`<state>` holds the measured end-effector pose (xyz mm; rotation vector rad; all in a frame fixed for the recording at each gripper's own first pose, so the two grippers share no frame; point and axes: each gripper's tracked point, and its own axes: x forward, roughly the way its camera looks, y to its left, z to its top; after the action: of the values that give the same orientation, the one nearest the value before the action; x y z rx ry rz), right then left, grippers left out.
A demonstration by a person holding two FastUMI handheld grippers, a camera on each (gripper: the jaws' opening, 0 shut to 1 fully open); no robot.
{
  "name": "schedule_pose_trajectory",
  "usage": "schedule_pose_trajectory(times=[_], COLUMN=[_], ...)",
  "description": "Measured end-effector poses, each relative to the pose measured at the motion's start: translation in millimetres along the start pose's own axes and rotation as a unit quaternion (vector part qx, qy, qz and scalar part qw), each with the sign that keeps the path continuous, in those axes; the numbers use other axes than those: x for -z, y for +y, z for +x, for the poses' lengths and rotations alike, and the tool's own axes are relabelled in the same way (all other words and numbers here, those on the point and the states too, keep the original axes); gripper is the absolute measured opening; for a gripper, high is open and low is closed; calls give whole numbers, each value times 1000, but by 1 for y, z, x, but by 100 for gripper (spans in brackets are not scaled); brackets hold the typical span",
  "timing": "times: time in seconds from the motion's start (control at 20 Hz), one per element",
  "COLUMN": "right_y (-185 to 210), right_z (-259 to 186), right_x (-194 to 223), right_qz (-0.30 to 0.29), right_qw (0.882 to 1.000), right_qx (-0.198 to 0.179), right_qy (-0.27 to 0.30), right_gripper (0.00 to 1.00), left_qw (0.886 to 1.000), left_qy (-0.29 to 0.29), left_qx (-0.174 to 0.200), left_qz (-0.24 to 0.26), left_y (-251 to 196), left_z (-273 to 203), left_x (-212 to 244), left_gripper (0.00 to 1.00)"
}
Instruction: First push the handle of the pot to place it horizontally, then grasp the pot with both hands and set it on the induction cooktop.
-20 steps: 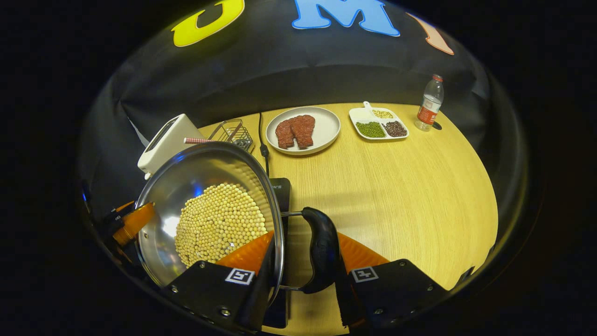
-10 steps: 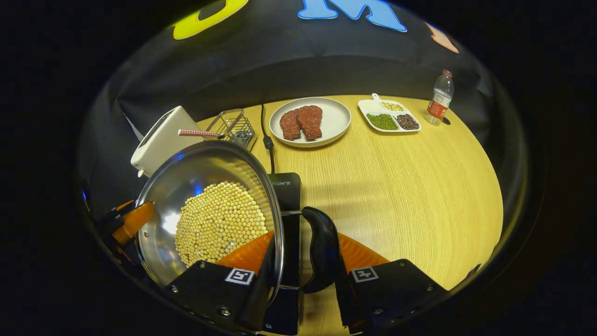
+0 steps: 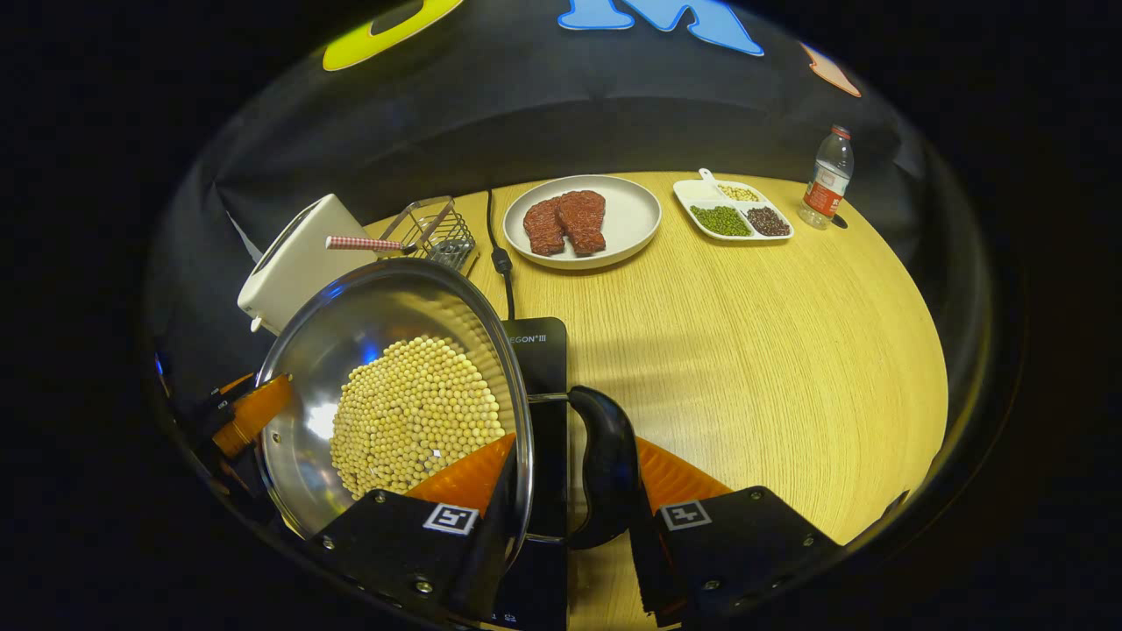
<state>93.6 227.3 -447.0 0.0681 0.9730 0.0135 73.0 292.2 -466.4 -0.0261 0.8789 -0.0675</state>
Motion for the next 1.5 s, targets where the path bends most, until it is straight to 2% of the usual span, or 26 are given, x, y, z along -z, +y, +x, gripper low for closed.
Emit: schedule_pose_trajectory(times=[0.2, 0.25, 0.3, 0.35, 0.45, 0.55, 0.6, 0.65, 0.7, 0.75, 0.8, 0.9, 0.95, 1.0, 1.15, 1.3, 1.35, 1.45, 1.5], right_y=[1, 0, 0, 0, 0, -2, -7, -8, -8, -9, -11, -15, -16, -21, -32, -53, -58, -74, -86], right_z=[0, 1, 1, 2, 1, -4, -7, -13, -19, -27, -36, -54, -64, -74, -111, -160, -178, -215, -236], right_x=[-1, -2, -3, -4, -4, -8, -12, -18, -25, -31, -39, -54, -60, -68, -92, -119, -125, -138, -146], right_qz=[3, 5, 5, 4, 6, -5, -19, -30, -39, -46, -51, -58, -60, -62, -64, -62, -62, -60, -61], right_qw=[1000, 1000, 1000, 1000, 1000, 1000, 999, 998, 997, 995, 993, 988, 986, 983, 973, 958, 954, 943, 935], right_qx=[-1, -2, -2, -3, -8, -3, 7, 10, 9, 8, 4, -6, -13, -14, -19, -19, -23, -26, -25], right_qy=[-8, -10, -14, -16, -20, -30, -44, -58, -73, -89, -106, -140, -155, -172, -221, -280, -294, -327, -348], right_gripper=[60, 60, 61, 60, 60, 63, 64, 70, 74, 83, 87, 87, 90, 93, 97, 96, 97, 96, 96], left_qw=[1000, 1000, 1000, 1000, 1000, 999, 999, 998, 998, 997, 996, 993, 991, 989, 983, 977, 974, 968, 964], left_qy=[-9, -11, -12, -14, -18, -32, -37, -42, -46, -54, -63, -82, -93, -106, -153, -195, -207, -240, -255], left_qx=[1, 1, 1, 0, -7, -8, -8, -13, -20, -28, -36, -49, -53, -57, -57, -63, -61, -58, -58], left_qz=[3, 3, 4, 4, 0, -14, -24, -34, -43, -50, -56, -70, -76, -80, -80, -66, -63, -51, -43], left_y=[2, 2, 2, 2, 4, 5, 5, 7, 9, 12, 13, 13, 10, 6, -10, -48, -66, -107, -125], left_z=[2, 1, 1, 1, 0, -6, -10, -14, -16, -22, -26, -39, -48, -59, -92, -135, -147, -176, -193], left_x=[-3, -4, -3, -3, -4, -12, -14, -16, -17, -22, -25, -36, -43, -53, -89, -122, -133, -155, -167], left_gripper=[64, 62, 65, 63, 70, 67, 78, 89, 94, 96, 96, 99, 94, 99, 94, 99, 94, 96, 94])
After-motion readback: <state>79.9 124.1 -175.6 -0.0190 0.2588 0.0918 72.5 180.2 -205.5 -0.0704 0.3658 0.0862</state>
